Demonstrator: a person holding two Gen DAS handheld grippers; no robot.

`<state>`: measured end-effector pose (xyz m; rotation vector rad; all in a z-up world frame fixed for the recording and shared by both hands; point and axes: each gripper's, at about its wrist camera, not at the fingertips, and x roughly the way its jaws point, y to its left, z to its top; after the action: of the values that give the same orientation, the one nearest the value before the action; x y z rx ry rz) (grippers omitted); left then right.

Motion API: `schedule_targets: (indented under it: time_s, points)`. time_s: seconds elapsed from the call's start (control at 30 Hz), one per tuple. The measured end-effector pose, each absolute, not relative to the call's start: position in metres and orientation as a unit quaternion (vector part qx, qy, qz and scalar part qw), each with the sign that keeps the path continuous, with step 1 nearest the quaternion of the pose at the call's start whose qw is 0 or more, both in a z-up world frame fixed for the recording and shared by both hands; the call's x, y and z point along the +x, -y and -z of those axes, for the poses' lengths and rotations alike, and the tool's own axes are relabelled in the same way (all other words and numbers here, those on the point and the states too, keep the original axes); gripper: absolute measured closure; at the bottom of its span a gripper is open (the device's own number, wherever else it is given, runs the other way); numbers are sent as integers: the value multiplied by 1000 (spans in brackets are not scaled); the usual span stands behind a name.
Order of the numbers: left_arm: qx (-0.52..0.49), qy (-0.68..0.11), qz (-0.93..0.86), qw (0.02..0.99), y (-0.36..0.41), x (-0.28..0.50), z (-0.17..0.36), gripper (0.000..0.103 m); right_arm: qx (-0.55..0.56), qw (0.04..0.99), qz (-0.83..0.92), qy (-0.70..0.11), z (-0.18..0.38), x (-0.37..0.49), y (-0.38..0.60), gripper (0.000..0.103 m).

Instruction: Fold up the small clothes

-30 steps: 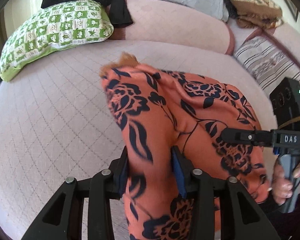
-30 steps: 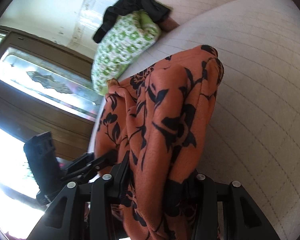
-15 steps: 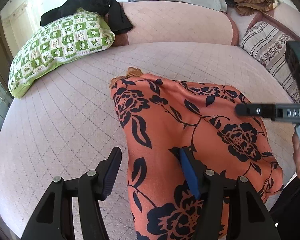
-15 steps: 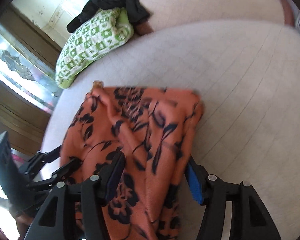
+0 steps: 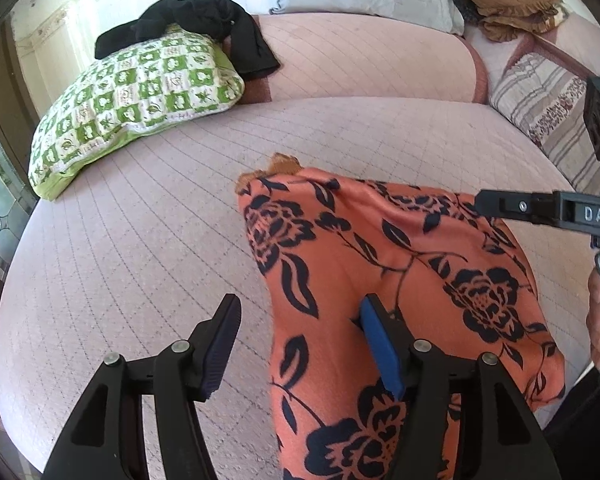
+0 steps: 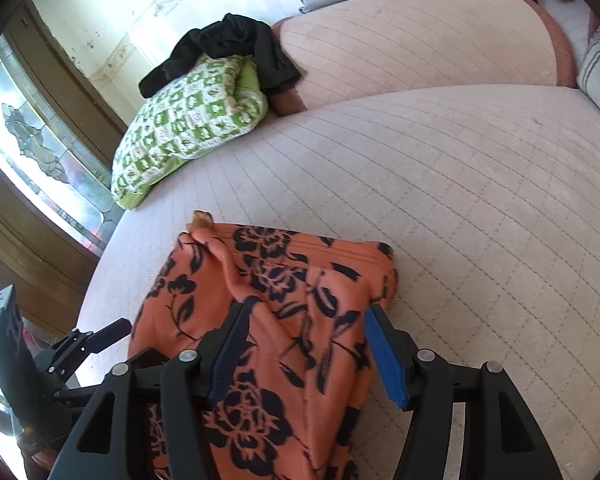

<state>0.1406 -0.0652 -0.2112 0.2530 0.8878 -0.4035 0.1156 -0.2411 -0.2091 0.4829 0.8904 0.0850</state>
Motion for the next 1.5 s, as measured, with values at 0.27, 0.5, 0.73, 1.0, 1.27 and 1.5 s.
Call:
schedule_targets:
  time_s: [0.27,0.5,0.73,1.0,1.27,1.5]
  points:
    - [124,-437,123,882,53,180,234,17,258,862,-72,-430,219,134,224,39]
    - [16,-478,130,868,23,195,244,10,257,836,-59,-481,244,154,222,39]
    - [28,-344,35,938,6,124,168,8,256,891,12,-374,181,88,244,35]
    - [53,-265,14,963,-1,55,90,4,160,940,49,-299,113,-6,215,33]
    - [35,-210,-3,977,-9,2,37,2,100,961,26,-256,64,-61,179,33]
    - [30,-178,-5,984,-17,-29,7,2,87,970,-3,-226,39,-79,154,31]
